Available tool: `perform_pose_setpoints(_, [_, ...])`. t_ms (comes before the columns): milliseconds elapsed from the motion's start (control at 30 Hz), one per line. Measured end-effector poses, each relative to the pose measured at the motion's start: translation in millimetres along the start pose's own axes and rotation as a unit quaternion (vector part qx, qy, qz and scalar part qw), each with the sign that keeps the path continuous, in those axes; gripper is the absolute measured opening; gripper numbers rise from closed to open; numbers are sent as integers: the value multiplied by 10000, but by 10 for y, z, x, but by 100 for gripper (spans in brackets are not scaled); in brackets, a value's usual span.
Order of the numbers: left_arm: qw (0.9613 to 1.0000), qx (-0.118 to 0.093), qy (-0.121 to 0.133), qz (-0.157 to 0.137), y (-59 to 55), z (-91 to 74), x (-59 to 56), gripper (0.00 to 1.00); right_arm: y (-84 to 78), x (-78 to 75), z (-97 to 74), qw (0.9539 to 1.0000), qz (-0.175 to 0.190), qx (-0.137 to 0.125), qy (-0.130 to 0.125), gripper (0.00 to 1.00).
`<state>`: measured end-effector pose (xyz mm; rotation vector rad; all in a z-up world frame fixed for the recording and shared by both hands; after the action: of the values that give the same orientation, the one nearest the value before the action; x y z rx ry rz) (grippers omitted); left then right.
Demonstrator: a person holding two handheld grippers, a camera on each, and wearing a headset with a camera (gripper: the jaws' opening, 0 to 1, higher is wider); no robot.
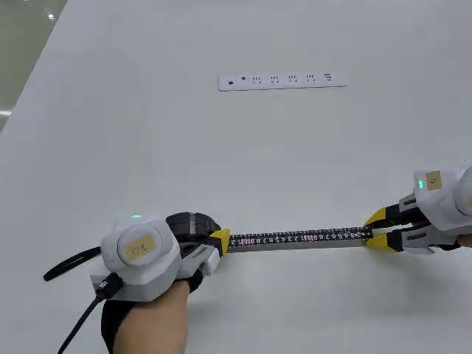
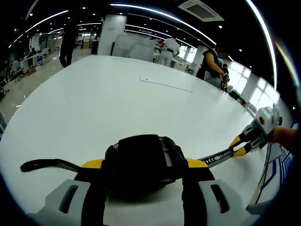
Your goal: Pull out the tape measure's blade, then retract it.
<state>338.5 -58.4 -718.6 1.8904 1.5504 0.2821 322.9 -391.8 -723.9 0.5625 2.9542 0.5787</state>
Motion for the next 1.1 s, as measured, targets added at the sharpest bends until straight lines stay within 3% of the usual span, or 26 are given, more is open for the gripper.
perform_pose_setpoints(567, [9999,126,-15,-52,9,12,2,59,7,-2,1,9999,-131,-15,-2,12])
perform_pose_setpoints(1100, [9998,122,-120,-138,4,8,18,59,133,25,69,9998,-171,-72,57,11])
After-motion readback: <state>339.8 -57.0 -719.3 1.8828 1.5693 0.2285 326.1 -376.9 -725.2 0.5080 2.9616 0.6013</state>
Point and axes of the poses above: the centre of the closed fingertips' face, and the gripper's own axes: z roughly forward along the fingers, x roughly to its left, y roughly out of its top, the point moved 8 cm from there along -z, roughly backward along the fingers, and after that the axes turned 12 degrees about x, right-handed, at the moved point
